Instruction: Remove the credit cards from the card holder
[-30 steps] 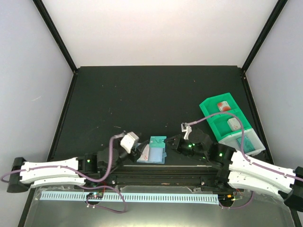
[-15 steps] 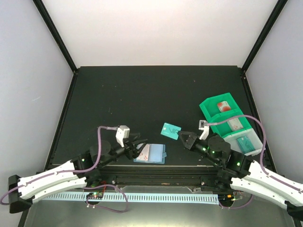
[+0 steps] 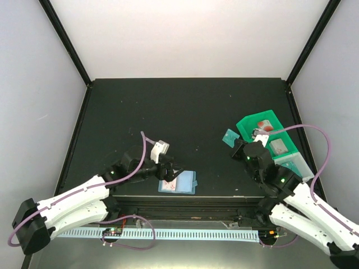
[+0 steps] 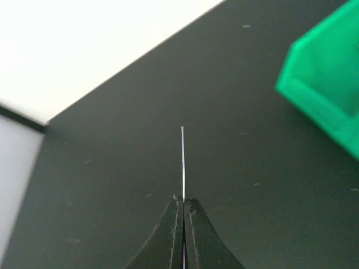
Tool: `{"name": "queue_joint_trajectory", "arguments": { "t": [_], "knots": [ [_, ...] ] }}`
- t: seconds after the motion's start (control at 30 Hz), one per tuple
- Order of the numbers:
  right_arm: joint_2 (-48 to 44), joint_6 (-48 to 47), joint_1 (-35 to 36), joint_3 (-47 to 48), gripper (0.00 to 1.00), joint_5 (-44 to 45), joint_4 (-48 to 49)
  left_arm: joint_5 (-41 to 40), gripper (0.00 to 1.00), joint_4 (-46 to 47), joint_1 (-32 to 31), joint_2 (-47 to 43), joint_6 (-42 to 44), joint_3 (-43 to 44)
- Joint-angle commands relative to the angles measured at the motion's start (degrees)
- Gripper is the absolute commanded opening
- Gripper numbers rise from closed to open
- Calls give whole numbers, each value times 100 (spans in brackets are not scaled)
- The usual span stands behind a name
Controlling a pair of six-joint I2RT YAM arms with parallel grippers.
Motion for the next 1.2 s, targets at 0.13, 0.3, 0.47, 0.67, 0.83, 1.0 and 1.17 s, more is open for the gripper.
{"name": "queue_joint_trajectory", "arguments": {
  "t": [0.13,0.3,0.47,0.67,0.83,1.0,1.17],
  "knots": [
    [88,17,-1954,351,1,-154,-1476,302,99,-1260,481,-165,556,747],
    [347,20,-3022,706,1,416,-2554,332,99,-1659,600,-402,722,785],
    [453,-60,-3847,724,1,1390,-3080,491,99,-1846,662,-551,803,747],
    [517,-1010,-5484,856,1,16,-2470,723,99,-2213,693,-598,1042,817],
    [885,-1458,-6758,1048,1,-1267,-2500,912,99,-2316,698,-613,1127,788],
    [812,-1631,-7125,989,1,-1284,-2463,1035,99,-2318,703,-613,1146,804],
    [873,-1699,-7242,857,1,-1613,-2485,1092,99,-2333,700,-679,1153,807]
  ]
}}
